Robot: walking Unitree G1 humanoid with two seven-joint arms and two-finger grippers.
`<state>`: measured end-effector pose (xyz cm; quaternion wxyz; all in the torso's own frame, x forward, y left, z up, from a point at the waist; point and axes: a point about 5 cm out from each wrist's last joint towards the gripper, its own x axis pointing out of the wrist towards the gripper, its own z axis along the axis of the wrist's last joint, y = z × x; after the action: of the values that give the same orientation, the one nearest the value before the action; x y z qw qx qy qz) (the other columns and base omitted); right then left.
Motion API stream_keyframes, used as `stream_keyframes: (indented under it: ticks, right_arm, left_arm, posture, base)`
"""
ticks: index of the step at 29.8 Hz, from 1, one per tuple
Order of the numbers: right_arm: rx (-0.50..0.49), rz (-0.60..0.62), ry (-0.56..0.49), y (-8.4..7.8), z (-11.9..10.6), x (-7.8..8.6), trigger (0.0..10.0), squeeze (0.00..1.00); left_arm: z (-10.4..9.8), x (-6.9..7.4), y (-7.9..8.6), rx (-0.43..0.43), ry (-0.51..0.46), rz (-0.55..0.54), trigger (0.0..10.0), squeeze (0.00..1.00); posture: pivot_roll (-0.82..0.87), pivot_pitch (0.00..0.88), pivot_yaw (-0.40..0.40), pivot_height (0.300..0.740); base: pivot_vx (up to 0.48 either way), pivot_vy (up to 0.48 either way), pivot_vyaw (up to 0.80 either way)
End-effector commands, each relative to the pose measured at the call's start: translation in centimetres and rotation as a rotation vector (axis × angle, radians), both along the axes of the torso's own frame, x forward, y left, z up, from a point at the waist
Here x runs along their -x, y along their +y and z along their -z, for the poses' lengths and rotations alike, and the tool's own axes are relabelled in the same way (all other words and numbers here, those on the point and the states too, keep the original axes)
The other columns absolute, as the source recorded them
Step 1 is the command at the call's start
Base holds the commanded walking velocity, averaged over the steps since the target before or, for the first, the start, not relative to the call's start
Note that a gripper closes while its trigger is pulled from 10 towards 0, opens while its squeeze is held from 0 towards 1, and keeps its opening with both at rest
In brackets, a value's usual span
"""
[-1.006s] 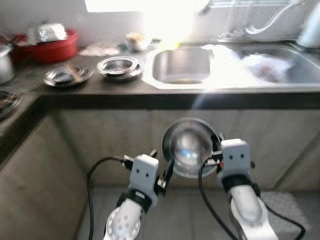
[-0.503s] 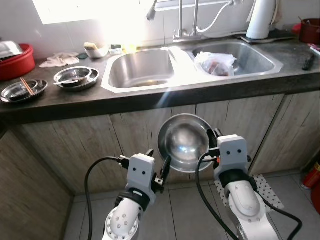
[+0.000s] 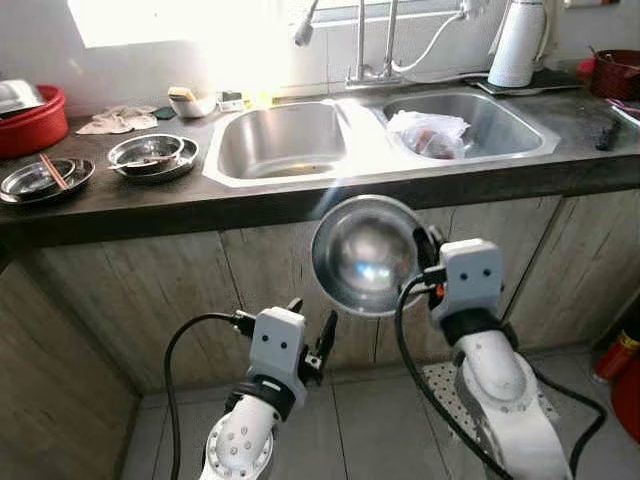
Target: Kitchen organization
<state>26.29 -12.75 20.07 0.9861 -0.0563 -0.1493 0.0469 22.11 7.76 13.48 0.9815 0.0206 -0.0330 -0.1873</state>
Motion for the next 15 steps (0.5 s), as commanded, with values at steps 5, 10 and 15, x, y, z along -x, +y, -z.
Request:
stream_keyframes:
  ticks: [5,10,15]
  right_arm:
    - [-0.018,-0.023,-0.033,0.33,-1.10,-0.23,10.0,0.00]
    - [-0.022,-0.029,-0.040,0.42,-1.39,-0.28,10.0,0.00]
    - [-0.018,-0.032,-0.046,0.48,-1.54,-0.30,10.0,0.00]
  left_arm:
    - [-0.22,-0.08,0.16,-0.003,-0.004,-0.011,10.0,0.00]
    - [-0.25,-0.12,0.17,-0.005,-0.004,-0.011,10.0,0.00]
    - [-0.24,-0.16,0.18,-0.006,-0.003,-0.010,10.0,0.00]
  posture:
    - [0.07,0.060,0.022,0.740]
    - [0.07,0.063,0.024,0.740]
    - [0.07,0.062,0.025,0.740]
  base:
    - [0.289,0.000,0.00]
    - [0.300,0.000,0.00]
    - [0.300,0.000,0.00]
